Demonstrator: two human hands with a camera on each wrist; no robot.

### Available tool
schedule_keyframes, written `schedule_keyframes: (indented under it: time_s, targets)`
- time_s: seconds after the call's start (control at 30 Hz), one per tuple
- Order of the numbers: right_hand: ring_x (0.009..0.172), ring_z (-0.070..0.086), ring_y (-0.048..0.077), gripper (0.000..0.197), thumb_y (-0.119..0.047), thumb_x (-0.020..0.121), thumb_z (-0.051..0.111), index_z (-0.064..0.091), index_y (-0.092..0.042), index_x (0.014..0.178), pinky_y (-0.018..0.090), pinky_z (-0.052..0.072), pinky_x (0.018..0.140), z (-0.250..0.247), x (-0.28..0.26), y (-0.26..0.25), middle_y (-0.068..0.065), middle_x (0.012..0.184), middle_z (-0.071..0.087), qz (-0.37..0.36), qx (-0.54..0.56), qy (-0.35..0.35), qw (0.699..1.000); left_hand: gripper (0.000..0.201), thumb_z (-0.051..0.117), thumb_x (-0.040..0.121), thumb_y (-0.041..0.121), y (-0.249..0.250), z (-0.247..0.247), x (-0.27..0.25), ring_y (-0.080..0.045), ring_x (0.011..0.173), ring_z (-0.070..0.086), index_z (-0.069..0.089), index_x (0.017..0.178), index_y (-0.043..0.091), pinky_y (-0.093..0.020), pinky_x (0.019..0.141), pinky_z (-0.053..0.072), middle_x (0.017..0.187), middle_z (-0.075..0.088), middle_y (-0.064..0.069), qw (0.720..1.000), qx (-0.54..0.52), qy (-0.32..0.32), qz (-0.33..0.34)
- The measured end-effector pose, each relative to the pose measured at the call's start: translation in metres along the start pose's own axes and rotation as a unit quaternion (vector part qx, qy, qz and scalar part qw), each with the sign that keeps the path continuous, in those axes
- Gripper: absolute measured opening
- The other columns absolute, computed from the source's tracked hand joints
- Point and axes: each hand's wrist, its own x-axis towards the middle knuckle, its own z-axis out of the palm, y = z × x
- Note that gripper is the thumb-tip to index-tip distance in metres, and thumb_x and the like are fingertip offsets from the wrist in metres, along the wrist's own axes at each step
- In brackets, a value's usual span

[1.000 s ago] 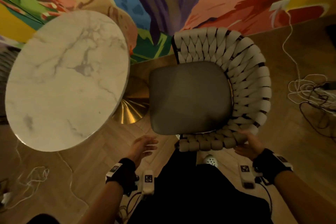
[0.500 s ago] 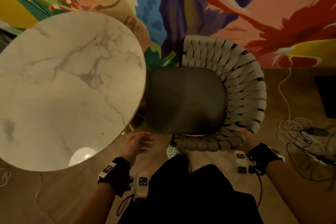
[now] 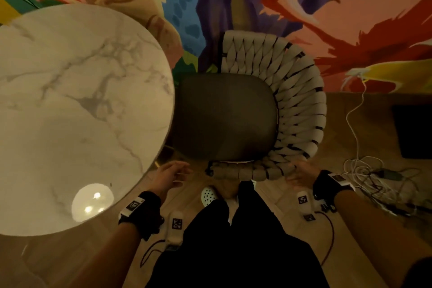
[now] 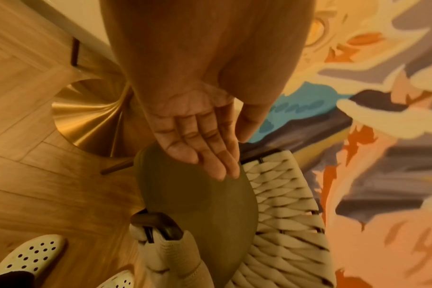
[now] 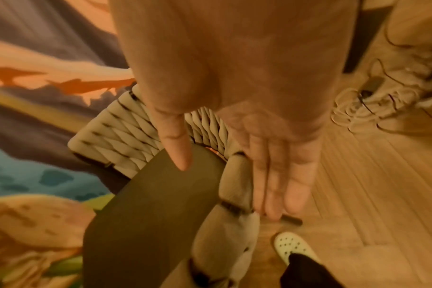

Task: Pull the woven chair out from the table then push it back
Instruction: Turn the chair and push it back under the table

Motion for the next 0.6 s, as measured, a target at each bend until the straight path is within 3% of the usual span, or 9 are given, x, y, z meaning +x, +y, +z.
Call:
schedule_keyframes:
  time_s: [0.1, 0.2, 0.23, 0.3, 0.37, 0.47, 0.5, 0.6]
  targets:
    - [0.069, 0.057, 0.027, 0.036, -0.032, 0.095, 0.051, 0.057, -0.001, 0.112, 0.033, 0.045, 0.062, -0.034, 0.009, -0.011, 0.016, 0.086, 0.065, 0.014, -0.101, 0.022, 0.995, 0.021, 0.043, 0.096, 0.014, 0.019, 0.035, 0.015, -0.014, 0.070, 0.057, 0.064, 0.090, 0.015, -0.023, 0.060, 0.044, 0.081, 0.067, -0.001, 0.998, 0.063, -0.017, 0.002]
    - [0.072, 0.056, 0.025, 0.041, -0.035, 0.096, 0.048, 0.057, 0.000, 0.117, 0.033, 0.044, 0.066, -0.071, 0.021, -0.030, 0.016, 0.094, 0.065, -0.003, -0.162, 0.071, 0.984, 0.019, 0.045, 0.094, 0.013, 0.033, 0.069, 0.035, -0.007, 0.070, 0.057, 0.064, 0.094, 0.015, -0.009, 0.053, 0.046, 0.084, 0.064, -0.001, 0.971, 0.232, -0.033, 0.051]
    - [0.076, 0.057, 0.026, 0.042, -0.035, 0.097, 0.045, 0.056, 0.000, 0.118, 0.035, 0.045, 0.071, -0.082, 0.026, -0.037, 0.018, 0.101, 0.065, -0.010, -0.169, 0.080, 0.982, 0.019, 0.047, 0.093, 0.015, 0.034, 0.079, 0.044, -0.008, 0.073, 0.059, 0.065, 0.099, 0.015, -0.011, 0.058, 0.048, 0.087, 0.063, 0.000, 0.950, 0.303, -0.042, 0.066]
    - [0.089, 0.057, 0.029, 0.037, -0.034, 0.098, 0.043, 0.053, -0.003, 0.116, 0.042, 0.044, 0.085, -0.103, 0.032, -0.056, 0.018, 0.109, 0.063, -0.027, -0.179, 0.098, 0.979, 0.024, 0.048, 0.089, 0.019, 0.035, 0.098, 0.060, -0.017, 0.089, 0.063, 0.063, 0.108, 0.018, -0.027, 0.076, 0.054, 0.100, 0.064, -0.002, 0.894, 0.436, -0.078, 0.070]
    - [0.095, 0.059, 0.034, 0.037, -0.029, 0.098, 0.045, 0.055, 0.000, 0.120, 0.046, 0.047, 0.090, -0.120, 0.039, -0.077, 0.020, 0.105, 0.065, -0.061, -0.201, 0.132, 0.969, 0.035, 0.049, 0.087, 0.025, 0.030, 0.118, 0.072, -0.025, 0.114, 0.058, 0.056, 0.120, 0.020, -0.038, 0.095, 0.049, 0.123, 0.060, -0.005, 0.819, 0.557, -0.121, 0.066]
    - [0.109, 0.061, 0.043, 0.041, -0.023, 0.097, 0.047, 0.053, 0.002, 0.128, 0.050, 0.049, 0.093, -0.135, 0.047, -0.111, 0.027, 0.122, 0.062, -0.109, -0.277, 0.154, 0.942, 0.056, 0.054, 0.086, 0.033, 0.011, 0.136, 0.084, -0.030, 0.132, 0.043, 0.042, 0.139, 0.021, -0.044, 0.108, 0.037, 0.145, 0.043, -0.007, 0.724, 0.671, -0.159, 0.038]
    - [0.113, 0.058, 0.044, 0.043, -0.024, 0.097, 0.048, 0.052, 0.000, 0.131, 0.052, 0.048, 0.097, -0.137, 0.053, -0.119, 0.027, 0.128, 0.059, -0.126, -0.308, 0.158, 0.930, 0.063, 0.057, 0.084, 0.031, 0.000, 0.138, 0.092, -0.032, 0.135, 0.039, 0.036, 0.143, 0.021, -0.046, 0.110, 0.035, 0.148, 0.038, -0.008, 0.712, 0.683, -0.161, 0.020]
    - [0.109, 0.057, 0.040, 0.036, -0.026, 0.095, 0.050, 0.057, -0.005, 0.123, 0.052, 0.046, 0.098, -0.135, 0.057, -0.146, 0.023, 0.127, 0.060, -0.162, -0.330, 0.158, 0.916, 0.080, 0.065, 0.076, 0.032, -0.040, 0.135, 0.122, -0.035, 0.139, 0.034, 0.026, 0.146, 0.027, -0.048, 0.112, 0.035, 0.154, 0.028, -0.011, 0.723, 0.674, -0.152, -0.016]
